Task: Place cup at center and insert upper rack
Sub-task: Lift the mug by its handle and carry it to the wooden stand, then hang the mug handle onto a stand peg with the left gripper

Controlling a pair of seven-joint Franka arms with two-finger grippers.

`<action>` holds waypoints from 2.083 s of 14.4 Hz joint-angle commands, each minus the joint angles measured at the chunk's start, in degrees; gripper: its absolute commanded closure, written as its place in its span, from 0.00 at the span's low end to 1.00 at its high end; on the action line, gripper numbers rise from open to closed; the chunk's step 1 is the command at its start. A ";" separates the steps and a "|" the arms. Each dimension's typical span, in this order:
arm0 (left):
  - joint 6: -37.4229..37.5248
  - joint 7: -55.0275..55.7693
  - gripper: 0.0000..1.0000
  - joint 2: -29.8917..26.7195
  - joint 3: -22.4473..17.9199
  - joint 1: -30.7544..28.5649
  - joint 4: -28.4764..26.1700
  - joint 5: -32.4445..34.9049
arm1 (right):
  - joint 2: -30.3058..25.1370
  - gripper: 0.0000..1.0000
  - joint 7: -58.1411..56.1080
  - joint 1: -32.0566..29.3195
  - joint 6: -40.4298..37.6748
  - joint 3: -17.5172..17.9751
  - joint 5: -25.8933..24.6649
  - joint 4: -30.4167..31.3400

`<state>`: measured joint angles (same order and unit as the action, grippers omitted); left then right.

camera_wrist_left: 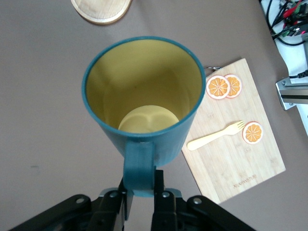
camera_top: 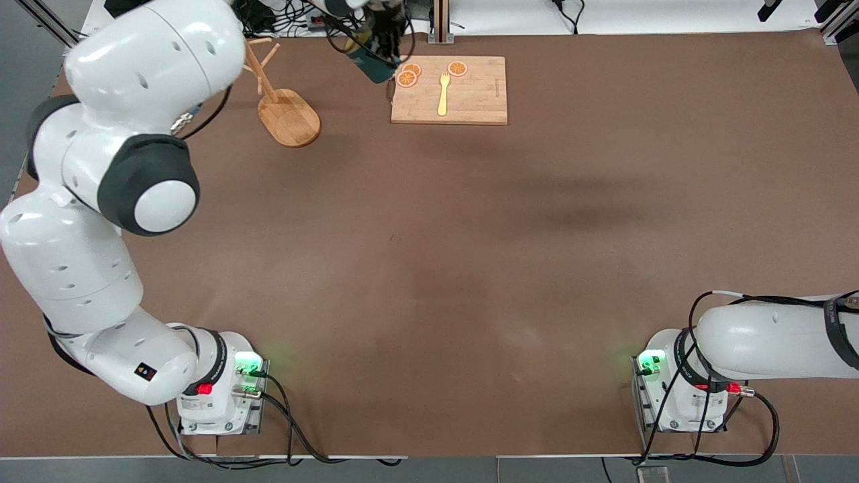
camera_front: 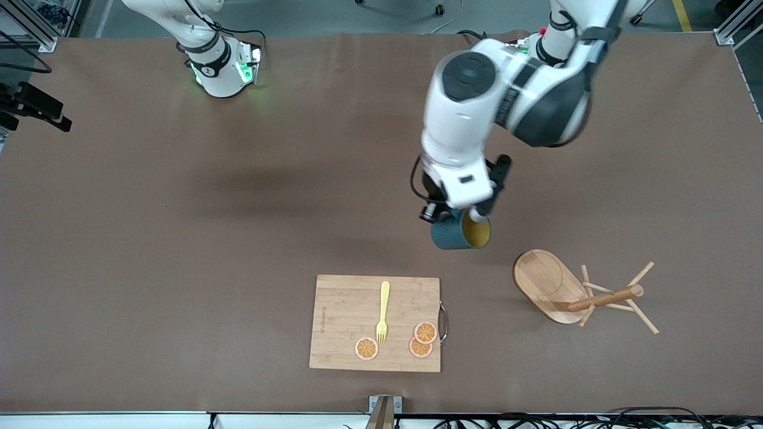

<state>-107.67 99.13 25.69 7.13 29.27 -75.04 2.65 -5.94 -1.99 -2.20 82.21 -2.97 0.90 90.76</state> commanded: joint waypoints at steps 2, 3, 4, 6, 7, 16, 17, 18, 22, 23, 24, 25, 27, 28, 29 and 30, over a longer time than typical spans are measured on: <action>0.01 -9.02 0.99 -2.92 0.52 -8.68 -1.43 -11.42 | -1.88 0.00 -0.47 -0.62 1.20 0.34 0.07 2.31; 0.09 -11.21 0.99 -2.93 0.52 -10.96 -1.43 -14.05 | -1.88 0.00 -0.47 -0.62 1.11 0.34 0.07 2.32; 0.09 -13.93 0.99 -2.84 0.43 -13.25 -1.43 -17.04 | -1.97 0.00 -0.47 -0.62 1.02 0.34 0.07 2.32; 0.09 -17.02 0.99 -2.49 0.43 -17.03 -1.52 -20.83 | -1.97 0.00 -0.47 -0.53 1.11 0.34 0.07 2.32; 0.18 -18.60 0.99 -2.31 0.52 -19.14 -1.60 -23.37 | -2.06 0.00 -0.47 -0.62 1.11 0.34 0.07 2.23; 2.20 -32.41 0.99 1.37 0.52 -32.33 -2.39 -45.52 | -4.78 0.00 -0.47 -0.27 -0.38 0.69 0.25 1.87; 3.25 -32.85 0.99 2.08 0.52 -32.60 -2.39 -47.63 | -4.78 0.00 -0.47 -0.27 -0.38 0.69 0.25 1.88; 3.87 -33.03 0.99 2.43 0.43 -32.69 -2.39 -48.70 | -4.78 0.00 -0.47 -0.18 -0.47 0.69 0.16 1.88; 5.28 -34.86 0.99 4.10 0.43 -33.83 -2.39 -51.78 | -4.78 0.00 -0.12 -0.27 -2.84 0.78 -0.54 1.70; 6.50 -36.44 0.99 4.89 0.52 -35.40 -2.39 -53.35 | -4.78 0.00 -0.20 -0.27 -3.02 0.78 -0.63 1.61; 7.64 -37.24 0.99 5.59 0.43 -36.20 -2.31 -55.11 | -4.78 0.00 -0.29 -0.26 -3.11 0.78 -0.63 1.52; 8.52 -38.90 0.99 6.12 0.52 -37.51 -2.31 -56.69 | -4.78 0.00 -0.29 -0.26 -3.11 0.78 -0.63 1.52; 9.32 -41.37 0.99 6.47 0.43 -38.49 -2.31 -57.85 | -4.78 0.00 -0.29 -0.09 -3.02 0.86 -0.63 1.52; 9.67 -41.82 0.99 6.74 0.43 -39.10 -2.31 -57.94 | -4.78 0.00 -0.29 -0.09 -3.02 0.86 -0.72 1.52; 10.19 -42.52 0.99 7.52 0.52 -39.63 -2.31 -58.46 | -4.78 0.00 -0.38 -0.09 -3.02 0.86 -0.81 1.52; 10.72 -43.66 0.99 8.14 0.52 -39.98 -2.31 -60.12 | -4.78 0.00 -0.38 -0.09 -3.02 0.95 -0.90 1.52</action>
<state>-98.28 57.34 32.86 7.18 -10.08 -77.68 -54.70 -9.64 -1.99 -2.20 79.31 -2.46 0.89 91.35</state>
